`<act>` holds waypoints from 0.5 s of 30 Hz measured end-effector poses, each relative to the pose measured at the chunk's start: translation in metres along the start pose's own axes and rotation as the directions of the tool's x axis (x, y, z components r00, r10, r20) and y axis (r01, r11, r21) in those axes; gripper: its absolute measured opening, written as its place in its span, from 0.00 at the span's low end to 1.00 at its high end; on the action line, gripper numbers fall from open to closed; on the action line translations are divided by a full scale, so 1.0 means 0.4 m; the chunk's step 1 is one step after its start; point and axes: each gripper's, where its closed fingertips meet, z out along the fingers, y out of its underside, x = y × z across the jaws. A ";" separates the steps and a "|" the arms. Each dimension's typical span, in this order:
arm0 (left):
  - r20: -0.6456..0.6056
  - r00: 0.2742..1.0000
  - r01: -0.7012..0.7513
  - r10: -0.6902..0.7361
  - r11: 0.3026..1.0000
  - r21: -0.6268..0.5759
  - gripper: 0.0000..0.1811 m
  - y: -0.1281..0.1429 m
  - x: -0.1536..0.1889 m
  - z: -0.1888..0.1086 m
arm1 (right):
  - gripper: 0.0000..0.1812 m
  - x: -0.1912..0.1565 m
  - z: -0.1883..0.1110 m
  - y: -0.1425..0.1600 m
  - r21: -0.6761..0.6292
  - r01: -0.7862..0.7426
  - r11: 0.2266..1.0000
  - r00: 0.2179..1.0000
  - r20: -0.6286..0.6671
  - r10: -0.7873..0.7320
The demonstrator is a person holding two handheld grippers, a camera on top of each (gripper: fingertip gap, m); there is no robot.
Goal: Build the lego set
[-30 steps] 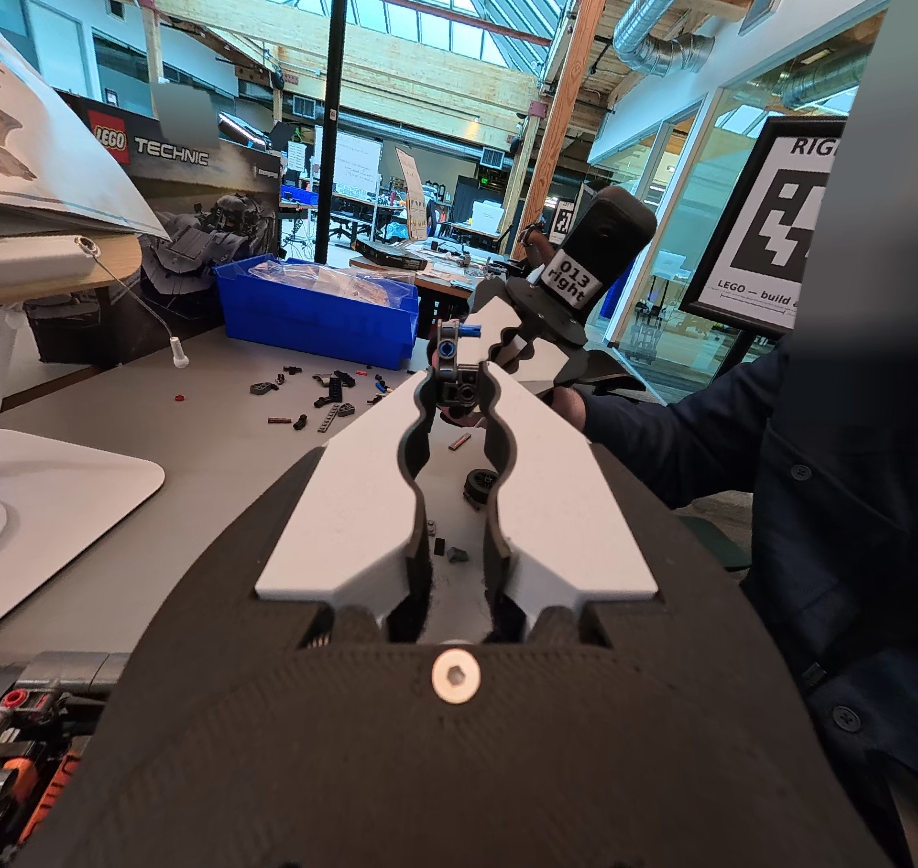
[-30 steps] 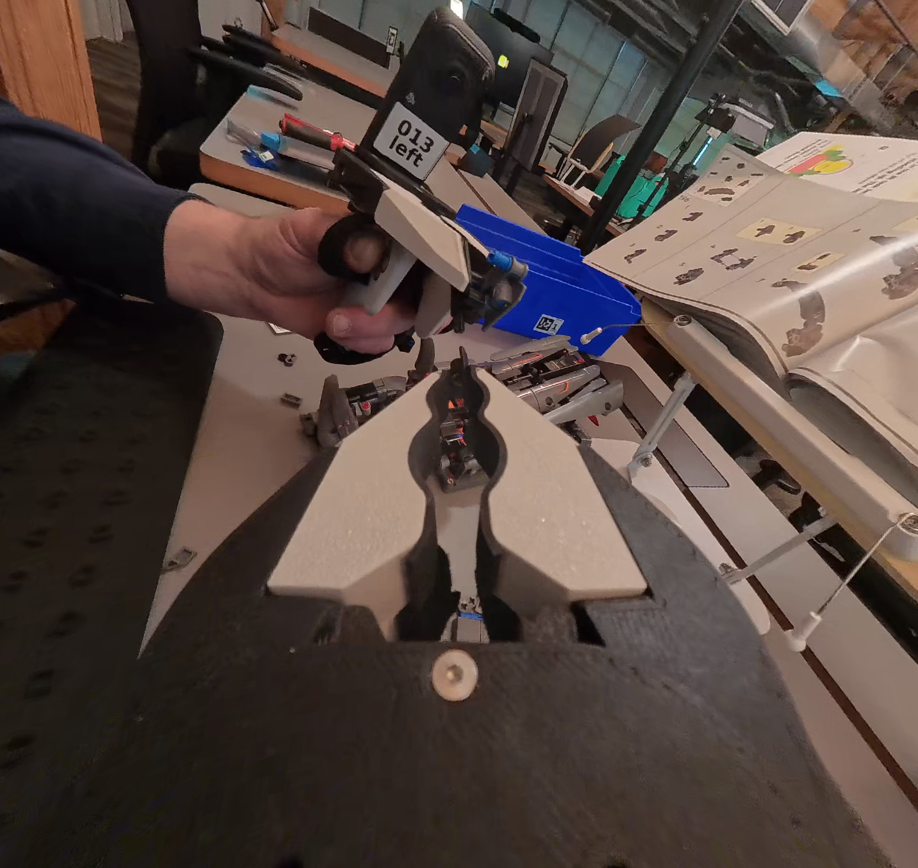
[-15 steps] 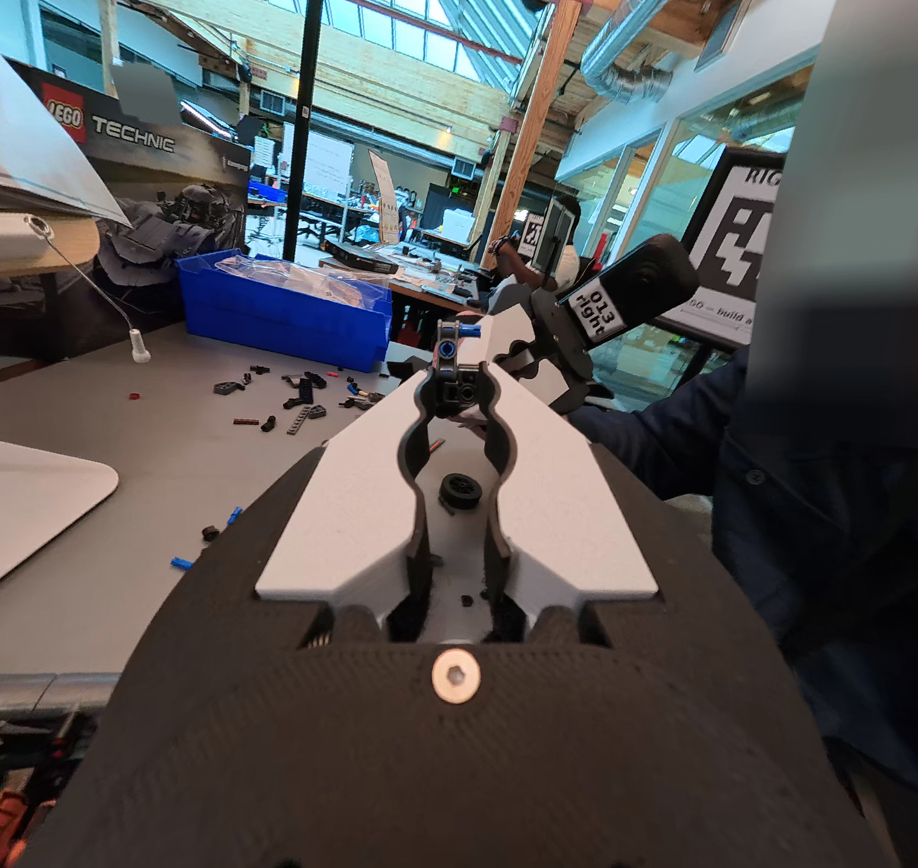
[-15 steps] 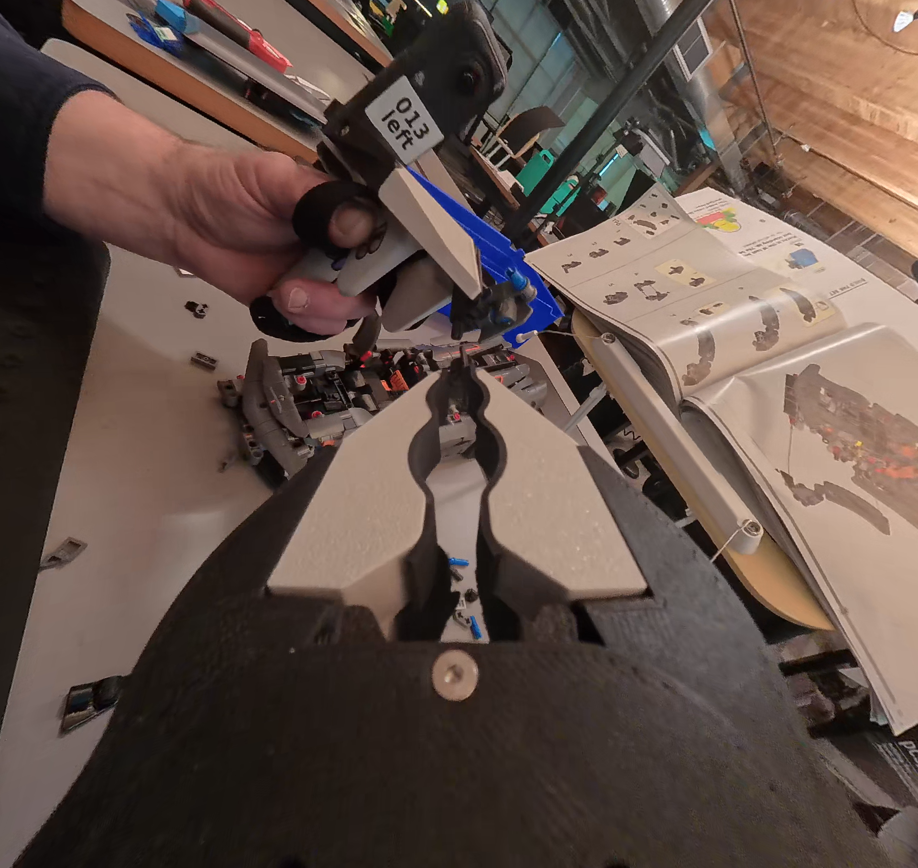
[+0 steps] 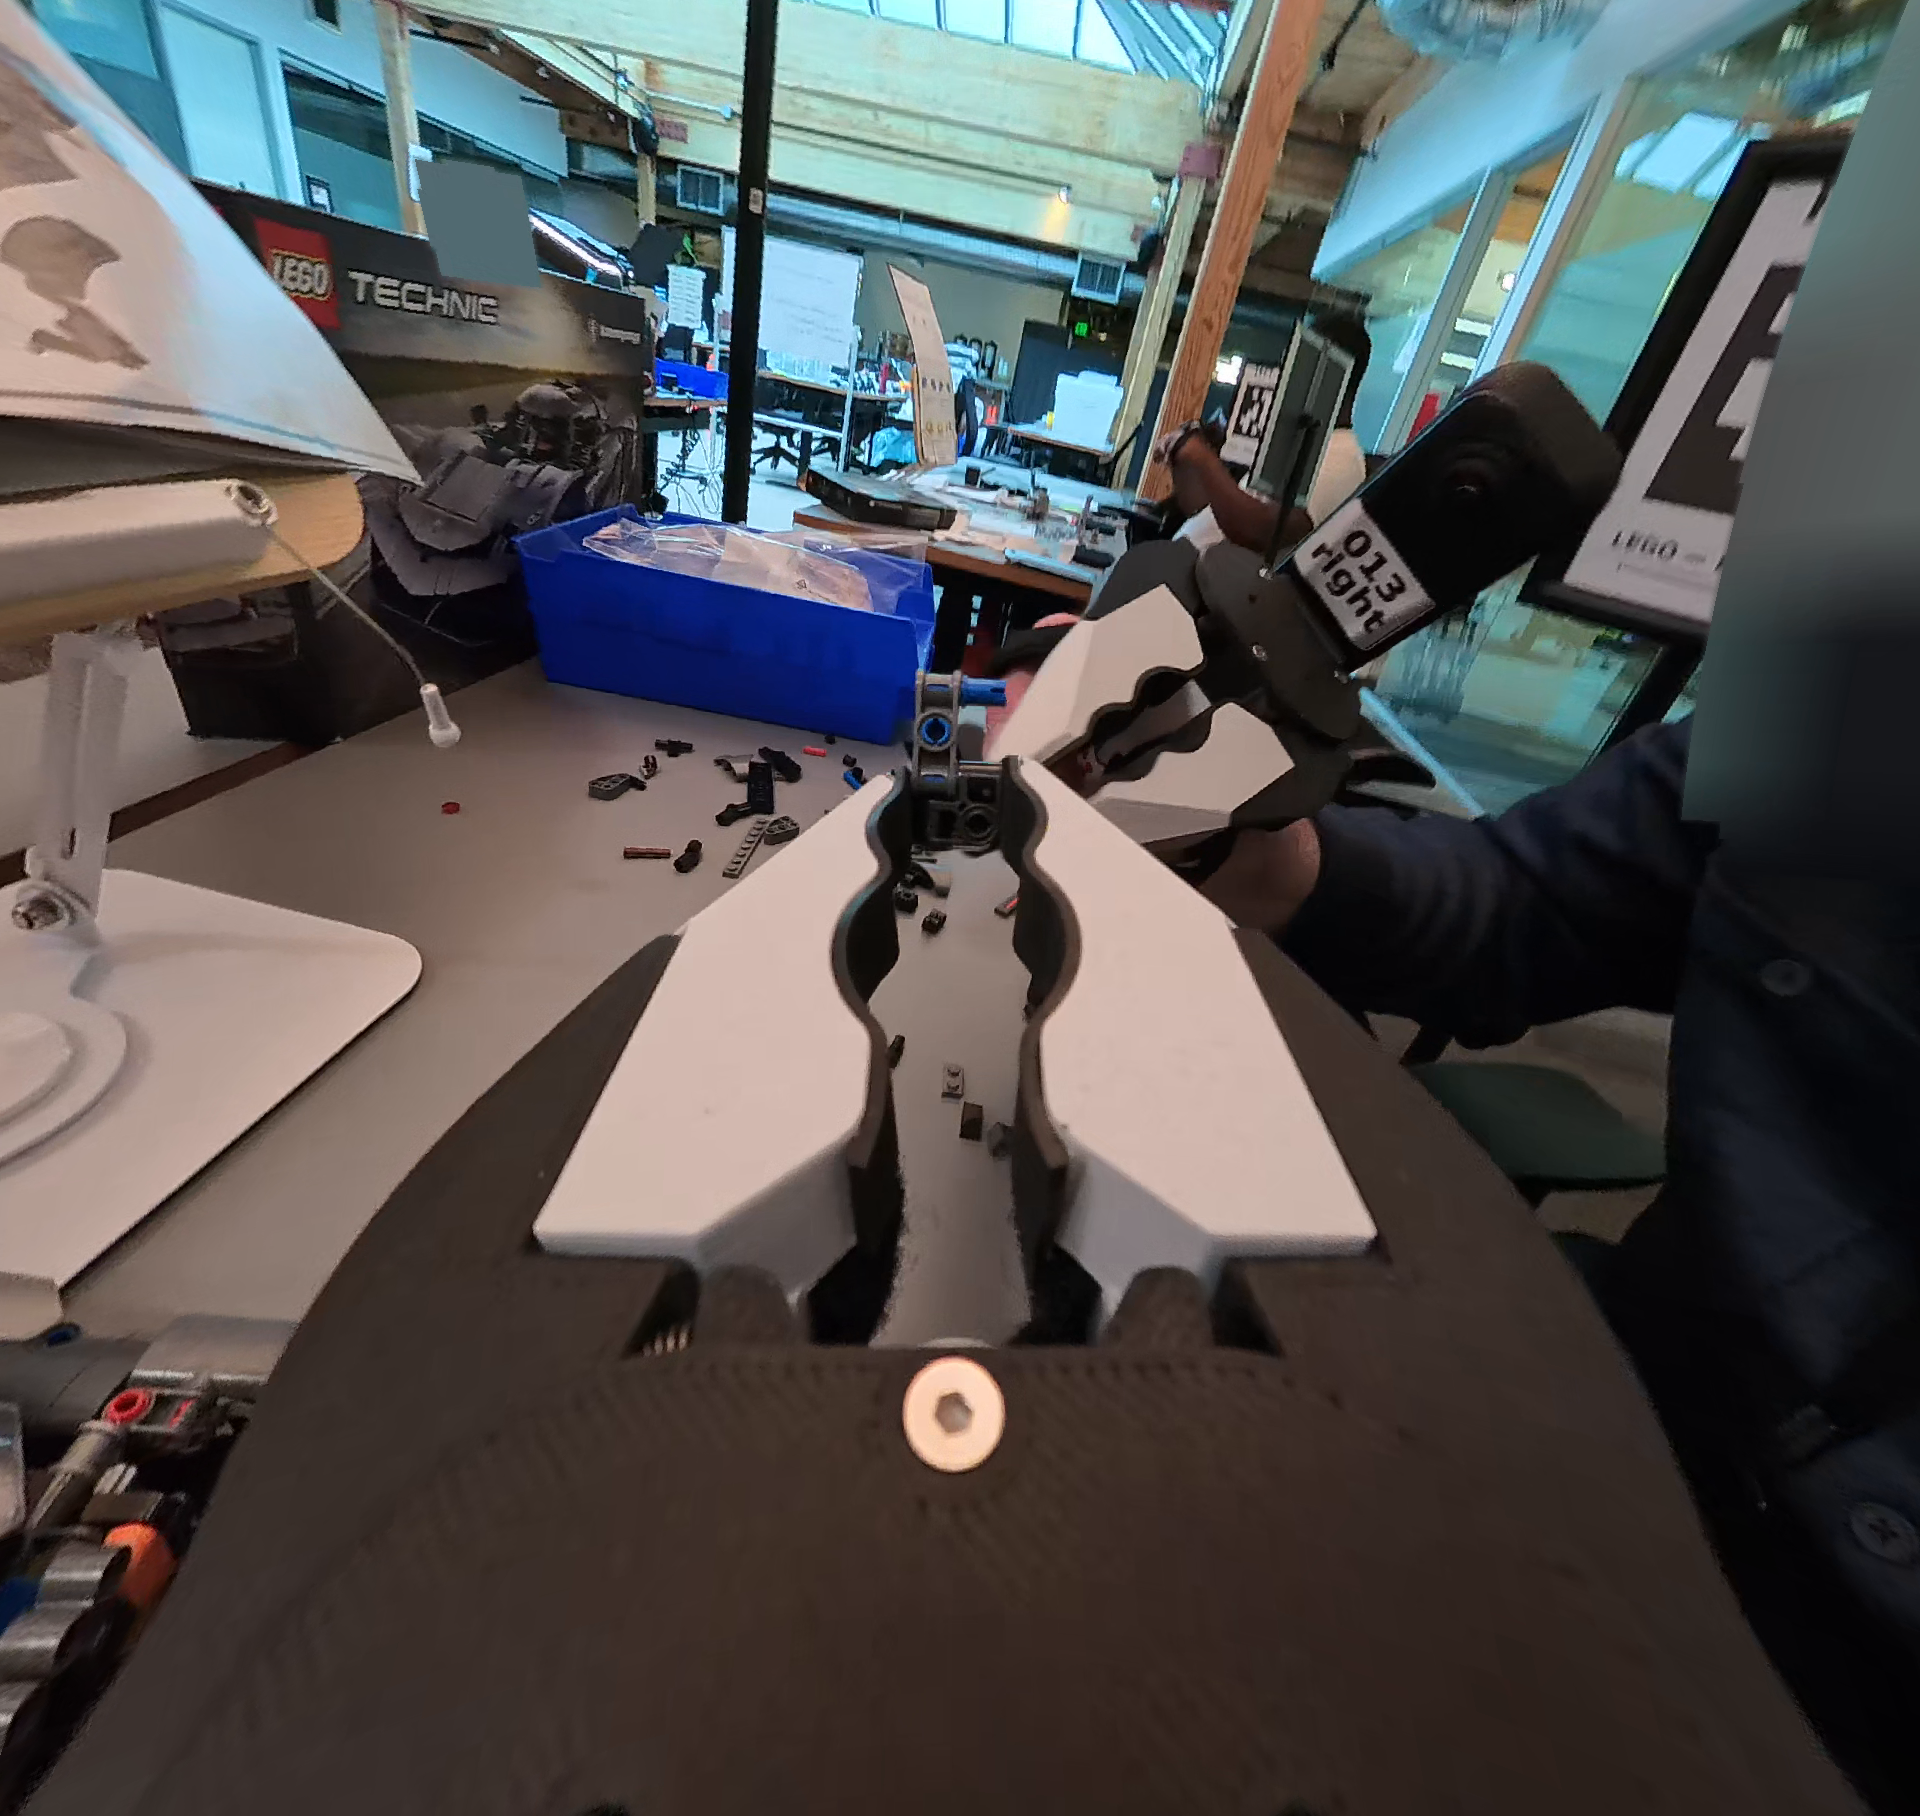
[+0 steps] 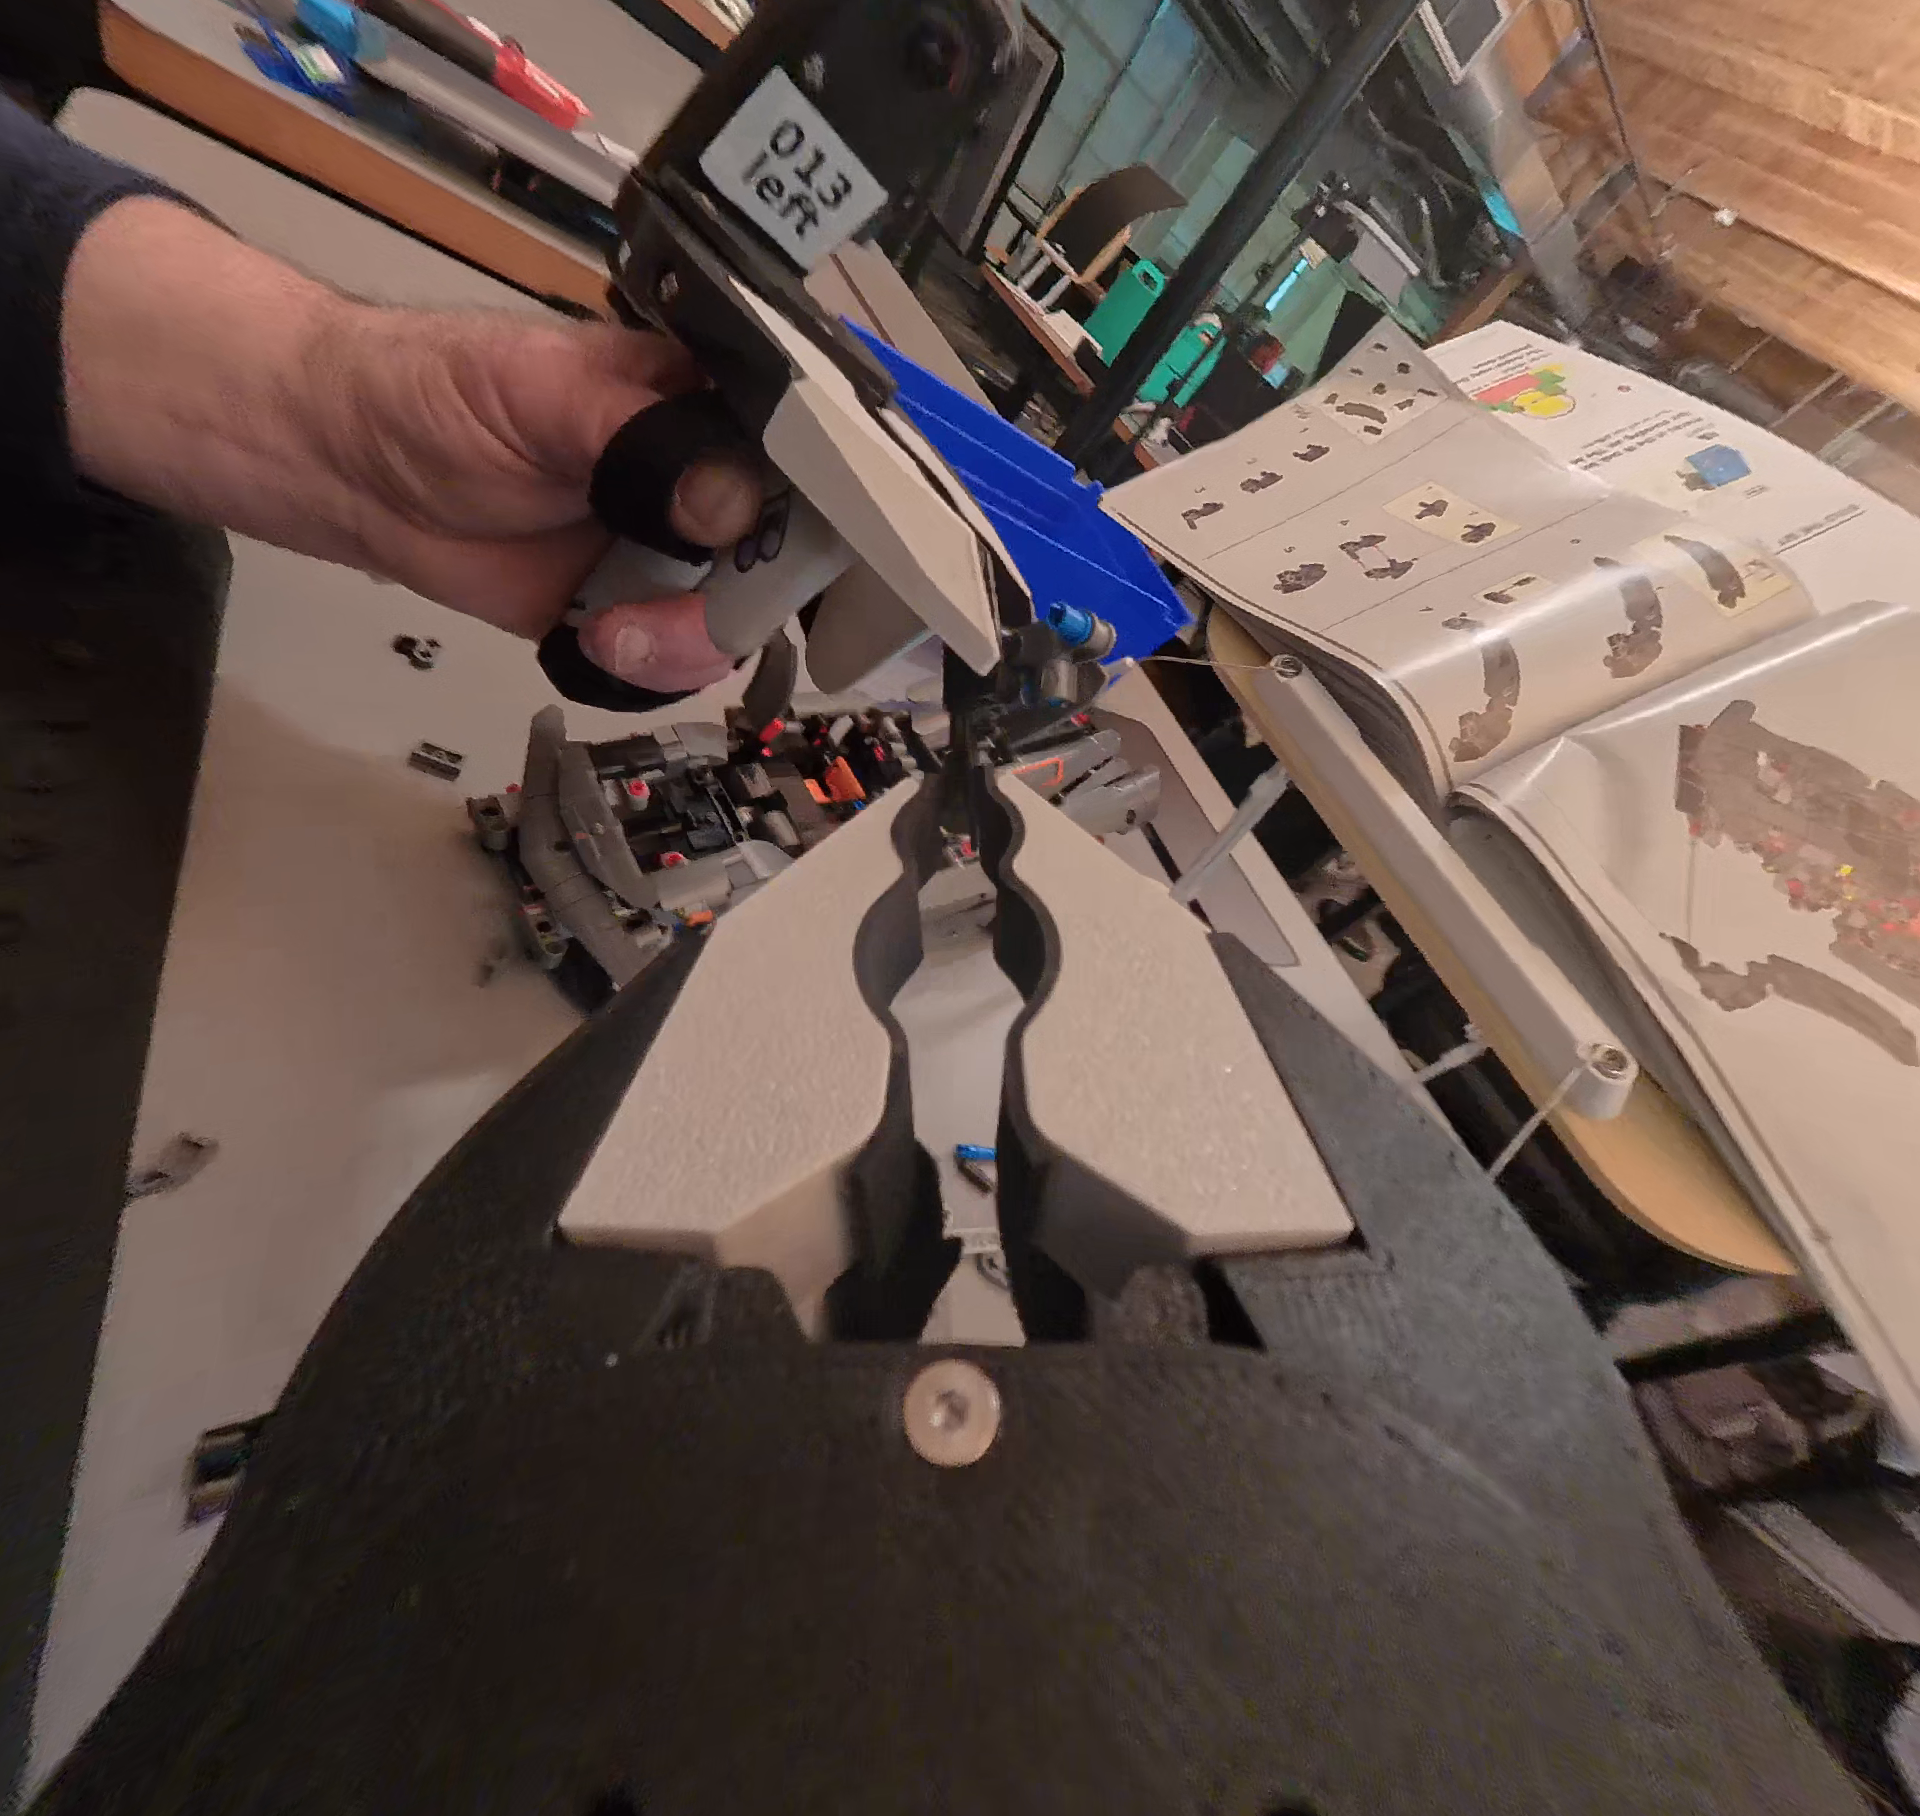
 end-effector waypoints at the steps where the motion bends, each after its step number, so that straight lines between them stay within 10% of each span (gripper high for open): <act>1: 0.000 1.000 0.011 -0.011 1.000 0.008 0.07 -0.002 -0.003 -0.003 | 0.02 0.000 -0.002 -0.006 0.023 -0.032 0.999 0.999 0.015 0.032; 15: -0.108 0.986 0.135 -0.130 0.990 0.045 0.08 -0.009 0.020 0.007 | 0.02 -0.008 -0.004 -0.048 0.177 -0.131 0.975 0.989 0.095 0.116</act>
